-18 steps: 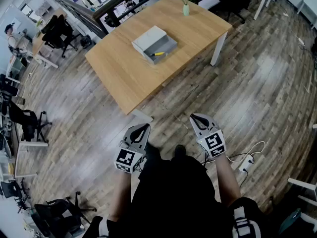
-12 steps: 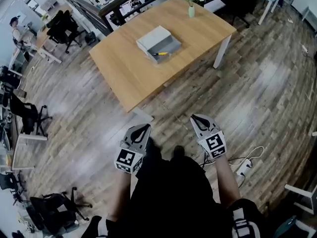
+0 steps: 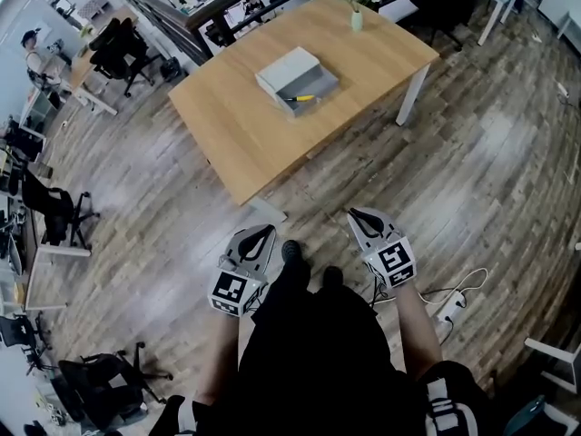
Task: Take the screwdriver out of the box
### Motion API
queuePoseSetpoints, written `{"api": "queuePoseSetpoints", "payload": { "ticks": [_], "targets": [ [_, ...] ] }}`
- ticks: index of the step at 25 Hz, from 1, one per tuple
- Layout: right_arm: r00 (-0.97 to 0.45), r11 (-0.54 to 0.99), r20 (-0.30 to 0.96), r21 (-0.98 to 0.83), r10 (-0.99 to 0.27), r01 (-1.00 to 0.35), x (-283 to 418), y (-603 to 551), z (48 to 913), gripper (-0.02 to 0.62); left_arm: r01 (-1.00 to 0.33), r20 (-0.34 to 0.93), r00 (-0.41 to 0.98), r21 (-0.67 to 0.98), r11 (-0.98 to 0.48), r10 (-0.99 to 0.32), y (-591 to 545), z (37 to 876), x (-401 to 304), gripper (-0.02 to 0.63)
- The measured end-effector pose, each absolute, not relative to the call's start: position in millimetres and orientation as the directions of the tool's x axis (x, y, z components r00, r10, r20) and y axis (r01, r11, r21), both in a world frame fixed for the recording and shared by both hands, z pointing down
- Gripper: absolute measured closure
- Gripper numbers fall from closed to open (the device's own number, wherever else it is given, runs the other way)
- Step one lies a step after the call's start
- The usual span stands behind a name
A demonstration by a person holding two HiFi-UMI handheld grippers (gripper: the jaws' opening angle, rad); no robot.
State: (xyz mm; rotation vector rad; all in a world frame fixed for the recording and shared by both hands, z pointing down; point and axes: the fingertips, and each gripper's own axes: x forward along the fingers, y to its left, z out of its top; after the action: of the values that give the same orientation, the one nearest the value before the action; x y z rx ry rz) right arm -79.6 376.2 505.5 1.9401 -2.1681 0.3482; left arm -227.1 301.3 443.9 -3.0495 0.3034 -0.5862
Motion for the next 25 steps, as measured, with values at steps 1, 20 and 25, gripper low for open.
{"api": "queuePoseSetpoints", "payload": {
  "ticks": [1,20,25],
  "targets": [
    [-0.115,0.108,0.305,-0.04,-0.945,-0.993,-81,372,504,0.56,-0.183,0.365,0.912,-0.056,-0.982,-0.19,300,445,-228,0.583],
    [0.049,-0.026,0.373,0.067,-0.927,-0.997,-62,269,495,0.56,-0.033,0.311,0.95,-0.004,-0.999,-0.033,184,450,-195,0.583],
    [0.084,-0.059,0.375,0.079,-0.923,-0.995,-64,234,494,0.56,0.001,0.316,0.949,0.017,-1.0,0.006,145,458,-192,0.583]
  ]
}}
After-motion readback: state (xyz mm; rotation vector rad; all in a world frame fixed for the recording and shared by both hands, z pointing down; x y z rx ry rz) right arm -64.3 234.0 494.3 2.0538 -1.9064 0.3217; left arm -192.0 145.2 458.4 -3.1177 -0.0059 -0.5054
